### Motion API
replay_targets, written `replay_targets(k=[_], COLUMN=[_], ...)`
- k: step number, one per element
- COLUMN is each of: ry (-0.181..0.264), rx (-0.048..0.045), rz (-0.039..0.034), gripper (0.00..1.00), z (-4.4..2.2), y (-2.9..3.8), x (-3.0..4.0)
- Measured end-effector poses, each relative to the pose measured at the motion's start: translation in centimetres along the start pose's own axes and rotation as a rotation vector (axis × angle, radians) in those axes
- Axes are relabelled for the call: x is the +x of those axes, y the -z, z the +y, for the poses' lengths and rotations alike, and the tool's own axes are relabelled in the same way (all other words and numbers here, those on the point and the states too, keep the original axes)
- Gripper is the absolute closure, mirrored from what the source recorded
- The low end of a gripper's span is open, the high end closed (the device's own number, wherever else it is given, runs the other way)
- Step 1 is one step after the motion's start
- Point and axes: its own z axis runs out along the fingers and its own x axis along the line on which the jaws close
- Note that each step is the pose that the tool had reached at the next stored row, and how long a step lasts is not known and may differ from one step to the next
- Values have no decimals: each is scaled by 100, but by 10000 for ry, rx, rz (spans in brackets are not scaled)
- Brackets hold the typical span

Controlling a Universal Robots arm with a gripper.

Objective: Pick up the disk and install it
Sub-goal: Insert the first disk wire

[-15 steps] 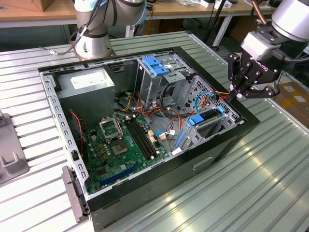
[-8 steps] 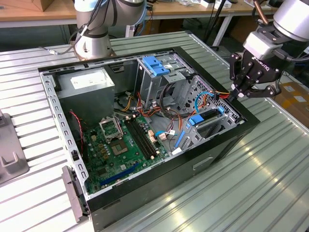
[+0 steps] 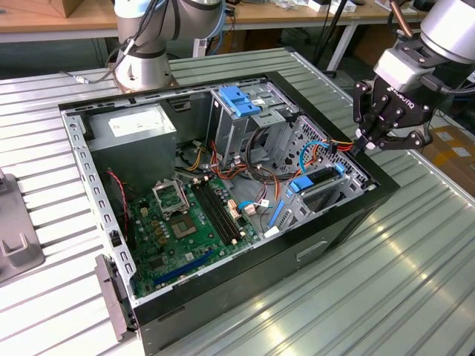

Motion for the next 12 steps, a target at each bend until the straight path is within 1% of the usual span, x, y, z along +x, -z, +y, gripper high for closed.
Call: replay_targets(k=[5,8,10,12], ry=[3,123,535,805], rx=[0,-8,-33,-49], rz=[-1,-1,-4,-5], gripper=[90,90,90,90], z=[-1,-1,-1,-1], y=[0,0,-1,0], x=[0,0,0,0])
